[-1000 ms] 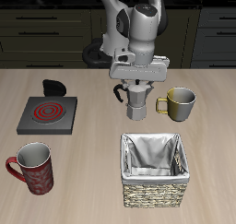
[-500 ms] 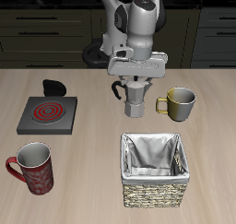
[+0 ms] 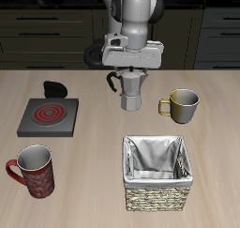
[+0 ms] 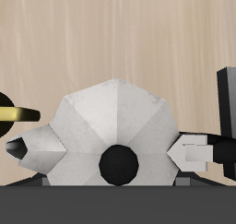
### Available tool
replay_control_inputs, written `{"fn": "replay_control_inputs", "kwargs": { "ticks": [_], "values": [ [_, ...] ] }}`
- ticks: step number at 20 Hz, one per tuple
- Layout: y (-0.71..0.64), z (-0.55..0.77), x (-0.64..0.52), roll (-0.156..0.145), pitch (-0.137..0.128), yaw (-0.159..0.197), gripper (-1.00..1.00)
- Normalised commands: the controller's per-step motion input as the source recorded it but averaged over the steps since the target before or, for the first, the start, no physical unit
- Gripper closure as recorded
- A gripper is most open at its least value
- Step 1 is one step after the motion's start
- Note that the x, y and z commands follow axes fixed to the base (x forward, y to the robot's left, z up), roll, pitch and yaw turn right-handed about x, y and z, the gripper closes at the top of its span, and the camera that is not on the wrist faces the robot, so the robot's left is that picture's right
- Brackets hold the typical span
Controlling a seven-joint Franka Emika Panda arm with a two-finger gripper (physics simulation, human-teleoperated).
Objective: Place the moka pot on the stove and turn off the stove
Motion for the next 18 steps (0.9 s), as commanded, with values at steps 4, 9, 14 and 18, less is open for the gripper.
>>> {"fn": "replay_control_inputs", "kwargs": {
  "ticks": [4, 9, 14, 18],
  "values": [
    [-0.33, 0.43, -0.10, 0.007, -0.063, 0.020, 1.00],
    [-0.28, 0.31, -0.05, 0.002, -0.015, -0.011, 1.00],
    [-0.29, 0.26, -0.03, 0.033, -0.014, 0.019, 1.00],
    [-0.38, 0.15, 0.02, 0.011, 0.022, -0.007, 1.00]
  ]
}}
